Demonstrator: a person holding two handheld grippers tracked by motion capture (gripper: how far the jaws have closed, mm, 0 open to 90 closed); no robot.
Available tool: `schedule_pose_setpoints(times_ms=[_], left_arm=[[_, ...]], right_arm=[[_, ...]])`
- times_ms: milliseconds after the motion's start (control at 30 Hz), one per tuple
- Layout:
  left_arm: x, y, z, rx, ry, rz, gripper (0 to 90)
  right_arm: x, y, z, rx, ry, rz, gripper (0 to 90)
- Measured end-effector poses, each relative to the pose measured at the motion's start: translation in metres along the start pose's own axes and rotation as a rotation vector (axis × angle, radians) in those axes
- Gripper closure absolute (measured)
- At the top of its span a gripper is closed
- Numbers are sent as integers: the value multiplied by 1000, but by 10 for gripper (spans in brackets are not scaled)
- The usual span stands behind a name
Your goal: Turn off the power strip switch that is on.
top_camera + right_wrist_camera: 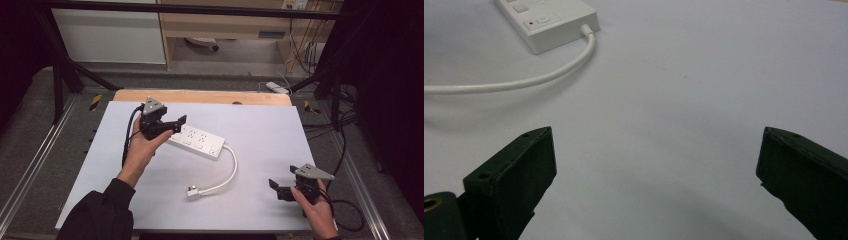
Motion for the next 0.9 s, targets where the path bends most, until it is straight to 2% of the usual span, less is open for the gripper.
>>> schedule_pose_setpoints(times_ms=[300, 533, 700, 900], left_arm=[[5, -1, -1, 1, 7, 0, 262], [9, -2, -6, -4, 19, 0, 367], [14, -6, -10, -5, 24, -14, 474], [19, -8, -12, -11, 15, -21, 587]], right_arm=[[1, 0, 0, -5, 1, -4, 31], [2, 0, -1, -6, 3, -8, 32], [2, 0, -1, -6, 3, -7, 32], [2, -1, -1, -7, 3, -7, 32]])
Point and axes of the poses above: each handheld gripper's, and its own axes: x roughly forward along the jaws, y roughly out of its top, z roughly to its right, the point moved 7 cm from there along x, roughly forward along the jaws, and after that the axes turned 3 degrees about -x, right-handed, at the moved point
